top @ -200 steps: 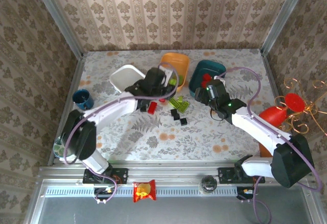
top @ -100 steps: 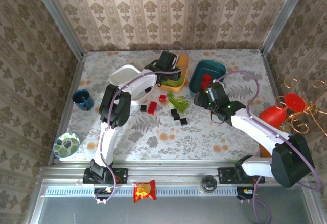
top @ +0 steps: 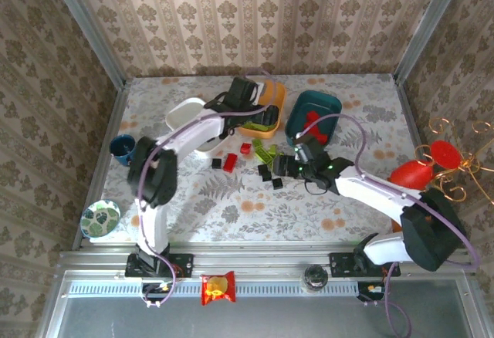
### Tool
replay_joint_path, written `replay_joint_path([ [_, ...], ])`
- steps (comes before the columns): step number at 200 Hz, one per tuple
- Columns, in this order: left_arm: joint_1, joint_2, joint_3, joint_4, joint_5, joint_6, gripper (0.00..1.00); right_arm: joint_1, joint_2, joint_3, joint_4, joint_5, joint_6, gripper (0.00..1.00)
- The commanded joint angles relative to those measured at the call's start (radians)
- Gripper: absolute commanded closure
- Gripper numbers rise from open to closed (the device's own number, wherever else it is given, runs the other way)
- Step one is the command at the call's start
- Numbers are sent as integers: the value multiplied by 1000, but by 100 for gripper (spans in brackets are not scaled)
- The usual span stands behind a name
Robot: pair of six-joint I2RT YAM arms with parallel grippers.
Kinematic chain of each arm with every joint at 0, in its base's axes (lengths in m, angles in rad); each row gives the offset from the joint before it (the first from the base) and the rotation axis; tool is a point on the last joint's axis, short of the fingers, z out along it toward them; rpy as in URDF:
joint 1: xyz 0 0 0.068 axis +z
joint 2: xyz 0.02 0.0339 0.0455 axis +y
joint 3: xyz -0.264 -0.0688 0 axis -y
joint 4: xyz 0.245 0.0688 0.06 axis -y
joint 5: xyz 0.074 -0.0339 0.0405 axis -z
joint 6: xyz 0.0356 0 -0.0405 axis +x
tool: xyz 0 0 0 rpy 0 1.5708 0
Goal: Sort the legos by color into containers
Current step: Place the lego in the container, then pick up the lego from the center of the table.
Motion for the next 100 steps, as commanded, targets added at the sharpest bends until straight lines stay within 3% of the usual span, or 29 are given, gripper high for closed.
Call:
replay_joint_path([
  [1,-20,-185,-161,155,36,-54,0,51,56,35,-43,3,-50,24],
  [42,-31,-508,-611,359,48,-156,0,99,108,22,-65,54,-87,23],
  [100,-41,-888,-1007,291,-64,-225,0,126,238,63,-46,105,-121,33],
])
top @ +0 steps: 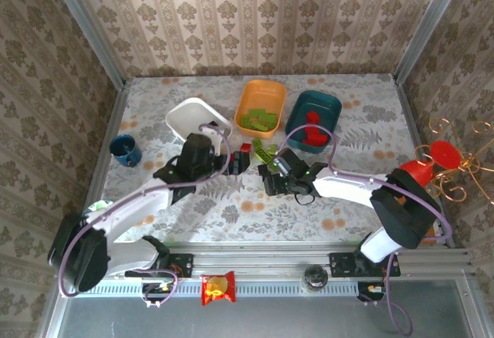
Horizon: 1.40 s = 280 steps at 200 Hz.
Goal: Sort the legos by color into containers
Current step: Pick up the lego from the center of the table, then place the lego in the container.
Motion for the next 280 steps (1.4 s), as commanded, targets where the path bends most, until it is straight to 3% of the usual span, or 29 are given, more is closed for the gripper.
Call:
replay_joint_path([
  [1,-6,-127,-88,-6,-62,-62,0,9,39,42,-12,50,-27,34],
  [46,-8,-265,-204,-97,-142,-98,0,9,89,75,-9,86,-21,41],
  [84,-6,-286,-215,-142,-194,-92,0,12,86,68,-28,72,-30,58],
  [117,-3,-283,-206,-174,-239,-84,0,11,-17,30,-69,33,-45,69],
  [164,6,-299,-230,-170,-265,-106,0,13,-198,72,-119,-45,-84,73],
  [187,7,-314,-235,-178,-270,-110,0,13,-185,185,-85,-99,-98,73],
  [235,11,-377,-249,-226,-299,-139,0,12,148,583,18,-180,-96,72],
  [280,16,-472,-260,-299,-318,-150,0,1,478,951,3,-202,-68,72],
])
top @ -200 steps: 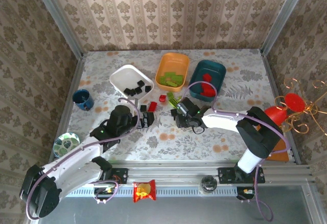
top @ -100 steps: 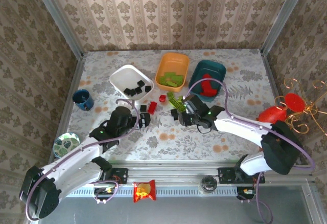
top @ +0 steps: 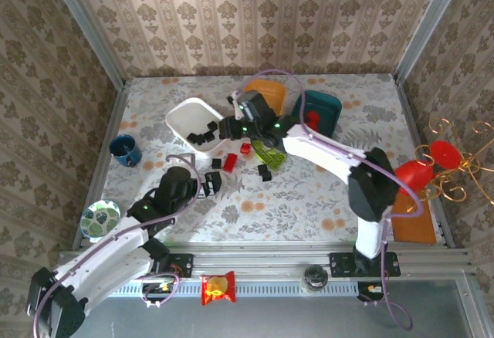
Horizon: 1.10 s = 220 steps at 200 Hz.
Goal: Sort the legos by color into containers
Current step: Place the lego in the container, then pick up the lego from the center of the table.
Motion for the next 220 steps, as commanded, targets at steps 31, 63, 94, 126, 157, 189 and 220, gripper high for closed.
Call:
replay_joint_path([
  [31,13,-96,7,-124,-63,-19,0,-11,318,347,-65,-29,34,71],
  [63,16,-103,16,-146,-66,-12,0,-13,435,496,-129,-16,56,51],
  [94,24,-98,23,-143,-59,-8,0,-13,416,508,-134,-4,67,30],
  [126,35,-82,42,-124,-39,12,0,-13,273,356,-70,26,64,29],
  [157,42,-25,62,-84,-3,28,0,-11,78,80,52,66,91,29],
  [189,45,96,98,-5,95,75,4,-11,-116,-200,121,116,116,30],
  [220,37,292,188,32,185,136,16,-12,-285,-429,130,174,120,30],
])
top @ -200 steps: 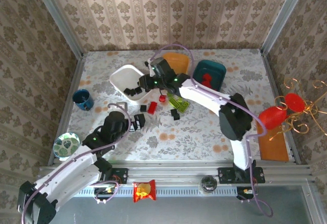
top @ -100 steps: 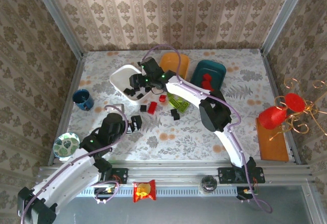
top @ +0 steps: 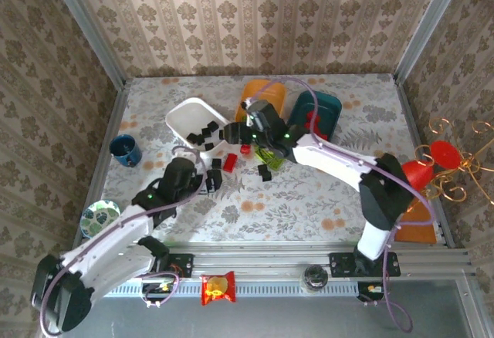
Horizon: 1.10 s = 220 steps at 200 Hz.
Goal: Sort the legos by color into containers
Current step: Pick up the lego from the center of the table.
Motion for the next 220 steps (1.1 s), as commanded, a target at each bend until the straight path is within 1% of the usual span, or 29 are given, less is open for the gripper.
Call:
replay_joint_path([
  [1,-2,122,88,62,99,80,16,-4,-98,-145,28,80,20,30],
  [17,-23,251,158,60,112,112,26,-5,-171,-235,23,112,27,30],
  [32,-58,368,233,48,80,151,32,-8,-230,-304,21,129,39,30],
  [43,-91,444,289,33,31,187,32,-9,-267,-343,19,141,50,30],
  [53,-102,504,335,18,-15,212,33,-11,-309,-384,22,152,57,30],
  [73,-91,602,399,19,-64,240,33,-14,-393,-445,3,177,66,30],
  [98,-66,697,453,47,-87,273,33,-21,-477,-497,-23,199,69,30],
  [127,-65,779,497,69,-109,301,35,-32,-554,-529,-56,217,69,30],
  [172,-64,853,500,82,-150,289,39,-66,-650,-556,-97,223,64,30],
  [220,-74,900,494,93,-149,272,38,-83,-724,-567,-136,229,56,29],
])
